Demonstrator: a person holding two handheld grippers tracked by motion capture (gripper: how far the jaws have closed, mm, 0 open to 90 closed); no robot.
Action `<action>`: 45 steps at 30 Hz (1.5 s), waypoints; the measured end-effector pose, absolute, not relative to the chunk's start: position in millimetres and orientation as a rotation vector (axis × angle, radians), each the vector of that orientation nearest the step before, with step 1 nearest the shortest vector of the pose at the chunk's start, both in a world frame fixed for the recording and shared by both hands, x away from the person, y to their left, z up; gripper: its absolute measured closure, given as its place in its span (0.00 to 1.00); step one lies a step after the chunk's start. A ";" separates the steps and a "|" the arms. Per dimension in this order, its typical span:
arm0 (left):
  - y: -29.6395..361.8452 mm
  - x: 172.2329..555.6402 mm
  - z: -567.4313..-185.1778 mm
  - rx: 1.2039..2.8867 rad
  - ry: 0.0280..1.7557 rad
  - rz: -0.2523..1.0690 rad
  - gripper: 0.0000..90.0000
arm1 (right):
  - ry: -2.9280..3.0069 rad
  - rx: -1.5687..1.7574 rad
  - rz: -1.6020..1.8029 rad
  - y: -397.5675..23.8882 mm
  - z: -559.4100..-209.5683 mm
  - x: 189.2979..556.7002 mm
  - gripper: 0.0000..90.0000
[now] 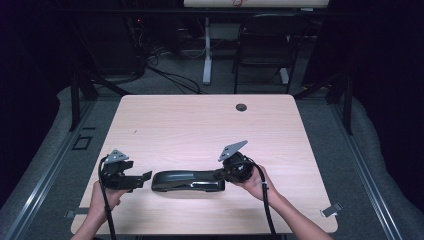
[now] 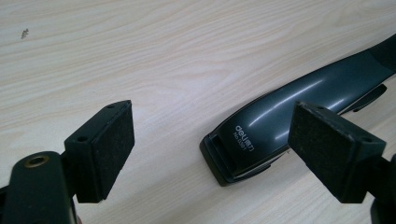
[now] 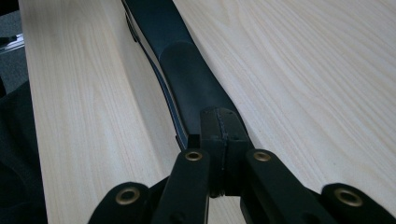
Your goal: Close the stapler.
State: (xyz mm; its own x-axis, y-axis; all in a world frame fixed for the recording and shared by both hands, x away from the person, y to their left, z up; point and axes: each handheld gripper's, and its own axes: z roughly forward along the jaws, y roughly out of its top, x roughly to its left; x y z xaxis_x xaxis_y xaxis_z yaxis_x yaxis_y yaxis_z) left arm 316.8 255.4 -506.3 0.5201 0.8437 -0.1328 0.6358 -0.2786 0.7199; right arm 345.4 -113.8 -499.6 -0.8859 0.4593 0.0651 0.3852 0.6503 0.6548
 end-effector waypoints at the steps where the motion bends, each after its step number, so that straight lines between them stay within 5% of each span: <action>1: 255.4 316.8 -506.4 2.017 1.203 0.356 0.17 | 2.758 0.704 1.052 -113.9 -499.4 345.5 1.00; 35: 257.1 317.2 -506.4 2.015 1.201 0.355 0.17 | 2.712 0.657 1.075 -104.7 -480.5 341.2 0.96; 40: 256.8 316.9 -506.2 2.013 1.197 0.354 0.17 | 2.699 0.658 1.084 -104.2 -475.6 339.4 0.90; 45: 257.4 316.5 -506.0 2.014 1.194 0.357 0.16 | 2.689 0.674 1.047 -106.5 -469.9 335.5 0.74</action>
State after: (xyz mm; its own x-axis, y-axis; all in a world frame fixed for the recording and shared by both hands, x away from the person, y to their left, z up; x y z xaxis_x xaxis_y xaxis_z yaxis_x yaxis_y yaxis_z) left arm 316.5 257.4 -506.0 0.5246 0.8411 -0.1318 0.6304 -0.2797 0.7241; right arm 335.5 -106.5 -469.9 -0.8814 0.4723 -0.0015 0.3471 0.6498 0.6763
